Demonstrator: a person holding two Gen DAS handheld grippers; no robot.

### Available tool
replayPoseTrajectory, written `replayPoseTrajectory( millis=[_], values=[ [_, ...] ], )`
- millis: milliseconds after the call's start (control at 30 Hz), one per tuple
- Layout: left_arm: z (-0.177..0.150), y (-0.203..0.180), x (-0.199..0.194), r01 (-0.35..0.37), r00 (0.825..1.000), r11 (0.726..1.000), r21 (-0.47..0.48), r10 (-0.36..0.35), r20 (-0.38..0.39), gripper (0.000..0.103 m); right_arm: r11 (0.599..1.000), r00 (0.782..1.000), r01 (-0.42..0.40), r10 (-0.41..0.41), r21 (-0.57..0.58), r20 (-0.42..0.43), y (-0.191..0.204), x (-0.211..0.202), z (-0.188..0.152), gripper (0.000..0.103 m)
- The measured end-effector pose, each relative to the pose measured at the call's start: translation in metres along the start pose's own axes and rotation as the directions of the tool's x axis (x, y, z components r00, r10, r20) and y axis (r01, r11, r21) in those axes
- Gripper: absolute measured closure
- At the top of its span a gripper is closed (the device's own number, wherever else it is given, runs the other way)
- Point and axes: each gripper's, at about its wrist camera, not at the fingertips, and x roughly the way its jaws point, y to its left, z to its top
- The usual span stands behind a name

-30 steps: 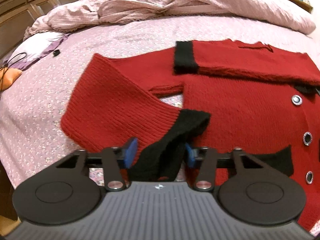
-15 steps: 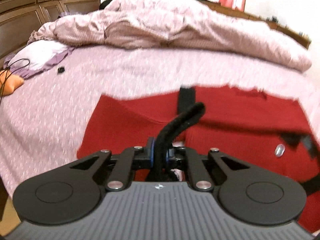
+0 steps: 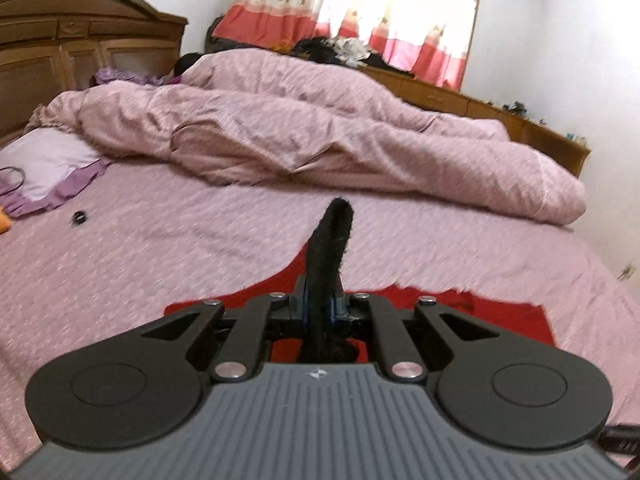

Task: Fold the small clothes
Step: 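Close the left gripper on the black cuff and lift it toward the cardigan body, then lower the sleeve across the cardigan body and open the left gripper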

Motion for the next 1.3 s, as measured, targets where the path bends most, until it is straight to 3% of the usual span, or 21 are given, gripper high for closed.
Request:
replayPoseTrajectory(
  millis=[233, 467, 800, 1033, 1133, 1200, 1267, 1300],
  values=[
    [0.013, -0.047, 0.020, 0.083, 0.996, 0.997, -0.008, -0.082, 0.019, 0.093, 1.000, 1.000, -0.003, 0.003, 0.012, -0.011, -0.003, 0.004, 0.000, 0.050],
    [-0.014, -0.090, 0.066, 0.166, 0.982, 0.986, -0.014, -0.166, -0.085, 0.093, 0.999, 1.000, -0.001, 0.002, 0.032, -0.023, -0.011, 0.009, -0.002, 0.050],
    [-0.070, -0.104, 0.130, 0.195, 0.951, 0.981, -0.004, -0.190, -0.245, 0.093, 0.999, 0.998, -0.002, 0.004, 0.049, -0.058, -0.017, 0.022, -0.005, 0.050],
    [-0.085, -0.104, 0.125, 0.190, 0.937, 0.982, 0.021, -0.174, -0.304, 0.090, 0.998, 0.998, 0.012, -0.008, 0.056, -0.069, -0.020, 0.023, -0.006, 0.050],
    [-0.084, -0.101, 0.115, 0.191, 0.935, 0.981, 0.024, -0.175, -0.309, 0.080, 0.999, 0.998, 0.013, -0.009, 0.051, -0.069, -0.018, 0.024, -0.005, 0.050],
    [-0.083, -0.098, 0.104, 0.185, 0.939, 0.982, 0.035, -0.167, -0.301, 0.065, 0.999, 0.997, 0.013, -0.010, 0.043, -0.070, -0.016, 0.024, -0.005, 0.050],
    [-0.082, -0.096, 0.093, 0.164, 0.947, 0.985, 0.056, -0.142, -0.287, 0.043, 0.999, 0.997, 0.011, -0.009, 0.030, -0.070, -0.013, 0.025, -0.004, 0.050],
    [-0.083, -0.093, 0.087, 0.147, 0.954, 0.987, 0.071, -0.122, -0.275, 0.041, 1.000, 0.998, 0.010, -0.008, 0.023, -0.070, -0.011, 0.025, -0.003, 0.050]
  ],
)
